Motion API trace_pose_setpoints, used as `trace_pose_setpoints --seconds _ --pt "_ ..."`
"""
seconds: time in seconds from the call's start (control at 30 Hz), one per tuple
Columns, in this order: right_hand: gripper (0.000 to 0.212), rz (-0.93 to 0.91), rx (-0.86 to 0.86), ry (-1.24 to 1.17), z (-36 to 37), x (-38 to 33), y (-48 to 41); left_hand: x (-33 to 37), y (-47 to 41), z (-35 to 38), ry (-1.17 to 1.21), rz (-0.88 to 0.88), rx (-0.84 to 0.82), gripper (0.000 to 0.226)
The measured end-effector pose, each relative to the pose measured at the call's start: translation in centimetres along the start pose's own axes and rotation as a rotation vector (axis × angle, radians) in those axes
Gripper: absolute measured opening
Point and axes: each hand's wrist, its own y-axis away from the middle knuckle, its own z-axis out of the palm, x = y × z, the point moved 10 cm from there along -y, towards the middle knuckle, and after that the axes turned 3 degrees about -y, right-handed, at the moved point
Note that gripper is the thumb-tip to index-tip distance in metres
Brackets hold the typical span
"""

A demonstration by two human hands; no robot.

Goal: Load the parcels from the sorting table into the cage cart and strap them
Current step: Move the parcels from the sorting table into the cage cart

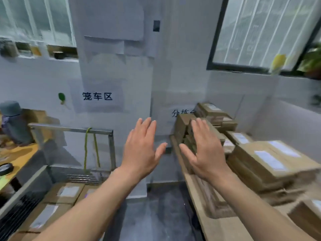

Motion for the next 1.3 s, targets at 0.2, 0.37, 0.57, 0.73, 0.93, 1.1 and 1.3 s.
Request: trace_pose_setpoints --seconds 0.2,0.37,0.57,0.73,0.93,1.1,1.3 --pt "0.078 0.133 0.089 0.128 -10.1 11.9 2.8 14.6 -4.2 4.3 0.09 0.158 0.008 0.074" --pt "0.078 0.271 0.143 0.259 -17.1 20.3 6.9 25.4 -5.9 8.4 0.166 0.286 -0.023 0.075" --pt "0.081 0.491 0.135 0.411 -21.7 28.3 13.6 35.3 -5.9 15.1 0.276 0.45 -0.119 0.073" --pt "0.084 0.734 0.082 0.521 -23.7 33.5 19.9 41.9 -4.5 21.3 0.439 0.572 -0.251 0.074" --pt "0.076 1.004 0.018 0.544 -23.7 38.2 26.9 47.5 -2.7 28.3 0.59 0.663 -0.401 0.06" --pt "0.074 1.188 -0.059 0.499 -21.6 41.5 32.2 50.9 -0.1 35.7 0.564 0.69 -0.561 0.064" --pt "0.066 1.278 -0.234 0.493 -19.3 49.3 37.5 54.3 2.8 43.9 0.488 0.664 -0.724 0.054"
